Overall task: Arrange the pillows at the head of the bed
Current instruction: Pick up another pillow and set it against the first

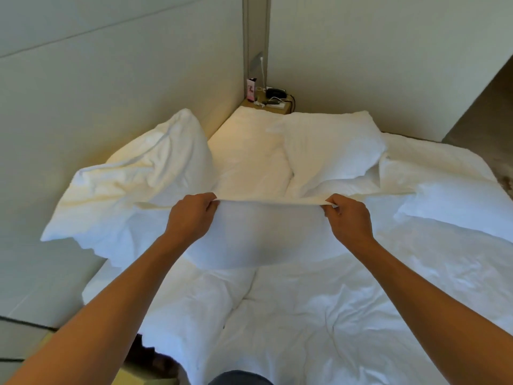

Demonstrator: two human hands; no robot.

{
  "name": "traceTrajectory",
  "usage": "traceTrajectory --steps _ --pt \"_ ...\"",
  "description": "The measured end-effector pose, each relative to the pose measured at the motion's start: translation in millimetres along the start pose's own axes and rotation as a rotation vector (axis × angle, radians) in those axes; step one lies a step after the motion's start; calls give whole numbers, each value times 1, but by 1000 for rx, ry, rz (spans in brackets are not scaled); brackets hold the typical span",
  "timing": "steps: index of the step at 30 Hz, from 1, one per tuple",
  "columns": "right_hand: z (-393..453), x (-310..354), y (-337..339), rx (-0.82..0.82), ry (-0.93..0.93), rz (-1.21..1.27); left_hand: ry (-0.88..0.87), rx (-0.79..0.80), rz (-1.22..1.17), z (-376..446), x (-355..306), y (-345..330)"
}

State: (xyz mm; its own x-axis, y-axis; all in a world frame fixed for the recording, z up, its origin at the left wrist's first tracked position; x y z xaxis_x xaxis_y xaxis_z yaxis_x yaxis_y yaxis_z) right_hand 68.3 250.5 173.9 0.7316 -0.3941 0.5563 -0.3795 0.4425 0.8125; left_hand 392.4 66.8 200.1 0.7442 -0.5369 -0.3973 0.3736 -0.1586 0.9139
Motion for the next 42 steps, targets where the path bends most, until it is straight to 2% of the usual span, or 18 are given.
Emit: traceTrajectory --steps 6,12,16,20,25,31,36,42 --pt "-3 41 -65 107 -19 -23 97 31 -50 -19 80 -7" --pt "-35 43 -146 275 -95 -199 200 234 -131 -47 148 -64" --pt "-44 46 -164 219 -108 -368 198 241 -183 -51 173 -84" --pt "-42 54 -169 198 -158 -545 152 273 -215 -35 183 -84" --pt "-31 60 -163 155 -254 -509 127 316 -248 -21 189 -85" --pt "-25 53 -164 184 -235 -512 120 347 -249 -15 191 -88" --pt "-13 41 -159 118 -208 -466 166 343 -243 -7 186 -87" --pt "21 31 -167 96 -64 -392 227 286 -180 7 181 -75"
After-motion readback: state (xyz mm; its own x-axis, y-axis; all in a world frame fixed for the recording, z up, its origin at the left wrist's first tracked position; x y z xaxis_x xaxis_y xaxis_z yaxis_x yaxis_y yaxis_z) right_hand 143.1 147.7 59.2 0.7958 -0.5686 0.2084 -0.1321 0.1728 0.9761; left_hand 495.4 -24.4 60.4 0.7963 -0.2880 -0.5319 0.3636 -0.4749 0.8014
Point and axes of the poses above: each hand's wrist, its own z-axis towards the middle knuckle, its own y-axis out of the back of the hand, x = y × z, the point moved 6 cm from there along z, towards the middle knuckle, and after that the axes turned 4 degrees about x, right-handed, at the moved point
